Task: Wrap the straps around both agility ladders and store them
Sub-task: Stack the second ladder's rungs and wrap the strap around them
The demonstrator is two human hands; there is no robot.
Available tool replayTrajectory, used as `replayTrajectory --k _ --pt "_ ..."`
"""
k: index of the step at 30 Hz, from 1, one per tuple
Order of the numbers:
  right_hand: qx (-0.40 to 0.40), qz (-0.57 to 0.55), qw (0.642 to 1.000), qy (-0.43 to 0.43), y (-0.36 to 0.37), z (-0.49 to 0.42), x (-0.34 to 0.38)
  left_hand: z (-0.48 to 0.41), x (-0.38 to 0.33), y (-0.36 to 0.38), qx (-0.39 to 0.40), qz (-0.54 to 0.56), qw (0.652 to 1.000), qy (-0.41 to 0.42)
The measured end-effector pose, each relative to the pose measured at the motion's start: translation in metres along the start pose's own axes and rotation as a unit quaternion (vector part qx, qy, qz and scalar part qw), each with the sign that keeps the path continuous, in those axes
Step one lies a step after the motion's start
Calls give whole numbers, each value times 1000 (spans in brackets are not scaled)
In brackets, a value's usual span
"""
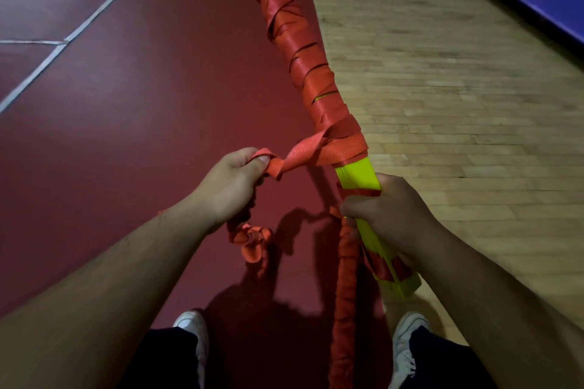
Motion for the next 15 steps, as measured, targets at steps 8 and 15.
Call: replayTrajectory --k 8,15 --pt "-11 8 1000 -3 -2 0 2 -1 0 -3 -19 -77 995 54" --pt "-7 0 1000 5 -2 2 2 -3 4 -4 9 -81 994 69"
Point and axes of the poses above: each hand's wrist, its own z-axis away from the middle knuckle, its own y-axis out of the palm, x = y × z, the point moved 5 cm from there along -z, towards the middle knuckle, and after that the axes turned 10 degrees about -y, right-handed, at the moved point
